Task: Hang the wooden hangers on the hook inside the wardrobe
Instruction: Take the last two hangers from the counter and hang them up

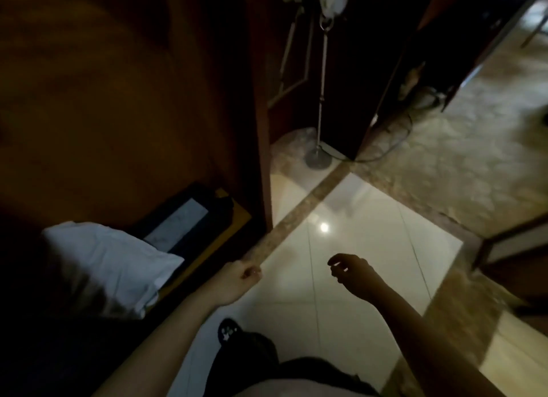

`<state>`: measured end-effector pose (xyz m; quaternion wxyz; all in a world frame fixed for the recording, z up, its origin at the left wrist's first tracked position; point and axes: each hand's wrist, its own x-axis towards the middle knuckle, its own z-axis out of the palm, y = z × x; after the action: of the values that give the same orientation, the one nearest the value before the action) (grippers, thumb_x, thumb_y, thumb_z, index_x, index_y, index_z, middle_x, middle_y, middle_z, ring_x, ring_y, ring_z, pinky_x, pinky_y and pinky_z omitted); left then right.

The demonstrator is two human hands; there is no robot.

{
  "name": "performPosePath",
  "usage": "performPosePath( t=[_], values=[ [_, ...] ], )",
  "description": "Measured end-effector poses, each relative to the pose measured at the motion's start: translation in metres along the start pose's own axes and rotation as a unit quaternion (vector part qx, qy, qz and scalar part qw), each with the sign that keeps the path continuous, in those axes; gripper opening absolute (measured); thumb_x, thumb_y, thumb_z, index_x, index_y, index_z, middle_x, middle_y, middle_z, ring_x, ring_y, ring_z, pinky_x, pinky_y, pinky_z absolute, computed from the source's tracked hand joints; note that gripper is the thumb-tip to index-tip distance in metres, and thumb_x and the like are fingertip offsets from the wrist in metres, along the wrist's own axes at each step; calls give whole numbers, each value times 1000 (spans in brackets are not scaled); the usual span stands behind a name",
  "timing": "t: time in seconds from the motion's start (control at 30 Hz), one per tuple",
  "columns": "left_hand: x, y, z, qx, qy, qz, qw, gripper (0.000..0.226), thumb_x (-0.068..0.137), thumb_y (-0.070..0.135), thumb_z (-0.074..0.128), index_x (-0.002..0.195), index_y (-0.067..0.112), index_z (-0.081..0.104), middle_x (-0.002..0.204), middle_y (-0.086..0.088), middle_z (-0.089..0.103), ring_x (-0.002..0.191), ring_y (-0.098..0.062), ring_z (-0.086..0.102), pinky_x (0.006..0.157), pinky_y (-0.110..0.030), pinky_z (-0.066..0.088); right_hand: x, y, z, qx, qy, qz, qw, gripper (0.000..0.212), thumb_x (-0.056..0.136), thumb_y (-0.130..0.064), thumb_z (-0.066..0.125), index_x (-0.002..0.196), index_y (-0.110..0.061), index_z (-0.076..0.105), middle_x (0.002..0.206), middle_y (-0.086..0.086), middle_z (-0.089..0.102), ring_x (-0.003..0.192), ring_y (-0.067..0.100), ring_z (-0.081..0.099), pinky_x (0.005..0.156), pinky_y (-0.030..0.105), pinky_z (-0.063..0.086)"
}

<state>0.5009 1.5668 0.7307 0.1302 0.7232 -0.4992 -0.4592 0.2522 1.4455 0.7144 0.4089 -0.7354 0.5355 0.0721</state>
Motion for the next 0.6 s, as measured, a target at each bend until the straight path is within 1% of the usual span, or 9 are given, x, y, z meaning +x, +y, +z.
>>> performPosePath(
  t=[0.07,0.13,0.2,0.27,0.33,0.43,0.47,0.53,0.6],
  values=[
    [2,-9,38,-5,-36,-25,999,17,95,26,47,92,18,62,91,-3,63,93,-19,60,83,-30,48,-20,44,15,25,-13,47,998,26,93,-27,47,114,-20,61,107,7,67,95,22,64,86,33,50],
    [4,-16,69,2,-61,-49,997,14,95,23,47,89,19,59,87,-2,61,92,-22,60,81,-30,48,-41,84,31,43,-29,93,994,28,94,-25,45,117,-16,60,109,9,66,96,23,64,85,33,50],
    [5,-24,93,24,-83,-71,994,19,95,20,47,80,17,58,83,-1,60,85,-20,59,71,-27,47,-63,117,46,56,-47,139,988,30,95,-24,44,119,-13,59,110,10,66,94,23,64,81,30,49],
    [5,-32,111,37,-107,-101,988,23,96,20,46,75,15,55,78,-2,55,77,-15,52,61,-22,39,-83,145,59,85,-62,188,976,29,96,-20,44,119,-9,58,104,11,65,83,21,61,71,26,49],
    [7,-41,124,38,-128,-134,982,22,96,22,45,78,12,51,84,-9,53,80,-20,52,66,-25,37,-102,171,71,130,-72,238,960,29,96,-13,44,119,-1,57,99,18,64,78,21,58,66,26,51],
    [10,-51,136,35,-132,-161,977,22,97,22,43,77,15,49,79,-6,52,80,-24,54,66,-28,38,-129,198,83,161,-70,299,938,30,95,-6,43,119,4,57,112,25,63,84,24,58,61,19,49],
    [12,-51,140,31,-133,-169,976,20,97,22,43,80,15,52,80,-5,53,80,-22,54,66,-28,39,-137,203,85,169,-69,312,932,30,95,-6,44,119,3,58,116,23,62,89,26,59,63,19,48],
    [18,-53,147,36,-148,-181,971,20,97,23,43,93,11,58,90,-6,58,87,-22,56,71,-28,41,-147,210,92,172,-72,334,924,30,94,-7,45,120,0,59,124,17,59,109,27,57,83,26,44],
    [29,-52,150,53,-158,-190,968,24,97,24,42,102,8,60,98,-8,59,96,-24,58,76,-28,42,-149,214,98,199,-63,364,908,29,94,-6,46,119,1,59,127,18,56,118,30,52,97,31,40]
  ],
)
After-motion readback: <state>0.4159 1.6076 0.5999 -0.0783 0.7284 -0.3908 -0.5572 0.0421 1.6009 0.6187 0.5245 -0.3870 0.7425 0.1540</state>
